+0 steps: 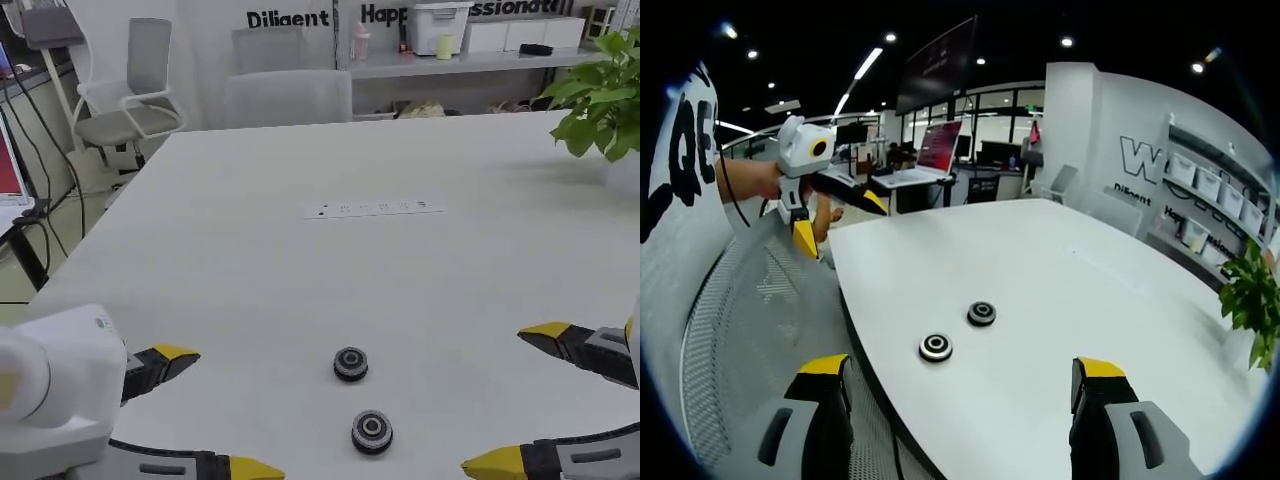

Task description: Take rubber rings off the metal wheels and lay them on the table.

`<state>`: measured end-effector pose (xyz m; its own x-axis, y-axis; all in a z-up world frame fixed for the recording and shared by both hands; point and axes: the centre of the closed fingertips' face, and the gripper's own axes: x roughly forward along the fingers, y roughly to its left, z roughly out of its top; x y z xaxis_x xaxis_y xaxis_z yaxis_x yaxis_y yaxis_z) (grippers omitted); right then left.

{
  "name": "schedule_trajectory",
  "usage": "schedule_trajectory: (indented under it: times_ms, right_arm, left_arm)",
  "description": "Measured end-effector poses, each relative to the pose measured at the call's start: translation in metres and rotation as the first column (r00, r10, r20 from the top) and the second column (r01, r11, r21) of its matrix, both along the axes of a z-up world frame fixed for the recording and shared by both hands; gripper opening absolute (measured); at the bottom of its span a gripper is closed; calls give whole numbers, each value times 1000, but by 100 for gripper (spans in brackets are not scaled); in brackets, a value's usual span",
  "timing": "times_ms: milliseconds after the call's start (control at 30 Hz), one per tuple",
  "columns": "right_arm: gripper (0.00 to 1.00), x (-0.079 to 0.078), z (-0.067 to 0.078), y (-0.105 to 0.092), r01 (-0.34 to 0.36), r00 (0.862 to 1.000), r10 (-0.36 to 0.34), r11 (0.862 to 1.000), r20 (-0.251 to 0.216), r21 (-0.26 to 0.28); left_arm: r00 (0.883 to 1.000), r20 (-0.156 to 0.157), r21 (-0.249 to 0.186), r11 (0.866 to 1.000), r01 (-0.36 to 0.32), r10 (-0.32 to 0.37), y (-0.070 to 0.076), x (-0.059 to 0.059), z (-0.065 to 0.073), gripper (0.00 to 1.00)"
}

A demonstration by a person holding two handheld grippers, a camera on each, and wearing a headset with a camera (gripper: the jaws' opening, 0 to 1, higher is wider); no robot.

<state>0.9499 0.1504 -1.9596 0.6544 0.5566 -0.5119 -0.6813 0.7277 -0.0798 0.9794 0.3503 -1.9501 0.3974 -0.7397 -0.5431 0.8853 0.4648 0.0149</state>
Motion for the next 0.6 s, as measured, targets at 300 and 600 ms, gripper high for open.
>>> schedule_trajectory:
  times_ms: [300,600]
  right_arm:
    - [90,4,1,-1,2,1000,-2,1000,1,-10]
    - [89,9,0,0,-1,1000,1,1000,2,-18]
  left_arm:
    - [1000,-4,0,1000,14,-14,-4,7,-2,86]
    - [1000,-1,1,1000,25,-25,-9,13,-2,86]
